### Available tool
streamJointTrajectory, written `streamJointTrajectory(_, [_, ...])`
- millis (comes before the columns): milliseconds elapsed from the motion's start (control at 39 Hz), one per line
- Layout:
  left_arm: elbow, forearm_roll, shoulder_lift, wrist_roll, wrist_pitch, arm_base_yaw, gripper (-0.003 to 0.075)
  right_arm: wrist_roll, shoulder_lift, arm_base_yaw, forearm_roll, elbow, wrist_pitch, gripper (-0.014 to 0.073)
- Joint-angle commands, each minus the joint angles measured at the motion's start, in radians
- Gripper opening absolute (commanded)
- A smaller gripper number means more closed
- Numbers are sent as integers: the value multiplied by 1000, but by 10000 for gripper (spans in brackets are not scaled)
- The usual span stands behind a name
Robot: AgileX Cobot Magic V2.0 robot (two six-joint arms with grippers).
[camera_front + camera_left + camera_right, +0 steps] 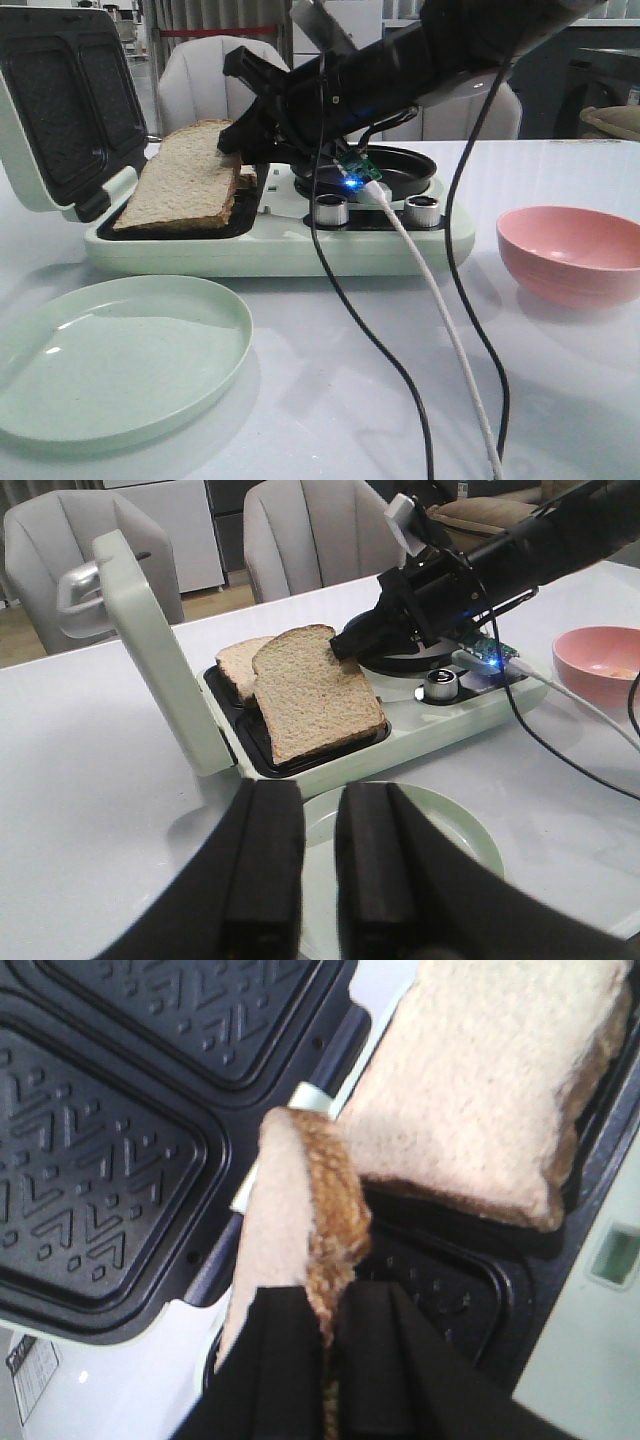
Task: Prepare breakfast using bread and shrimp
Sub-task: 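Carry the bread slice and lay it in the sandwich maker's near plate, then release the bread and raise the right gripper away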
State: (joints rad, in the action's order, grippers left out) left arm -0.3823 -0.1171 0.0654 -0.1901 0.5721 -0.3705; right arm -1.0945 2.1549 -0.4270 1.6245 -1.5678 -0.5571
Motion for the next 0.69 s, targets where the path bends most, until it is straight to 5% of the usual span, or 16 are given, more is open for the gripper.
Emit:
streamJointTrajectory(0, [-27,-16,13,2,-84,-1,205,11,-64,4,-3,-37,-50,150])
streamJointTrajectory(102, [-27,-16,13,2,-84,-1,205,11,-64,4,-24,-37,-39,217])
streamJointTrajectory(359, [-27,-16,13,2,-84,-1,205,10,-66,10,-44,-37,16,586])
streamJointTrajectory(666, [-27,-16,13,2,-84,-1,205,64,-156,19,-252,-37,107,605])
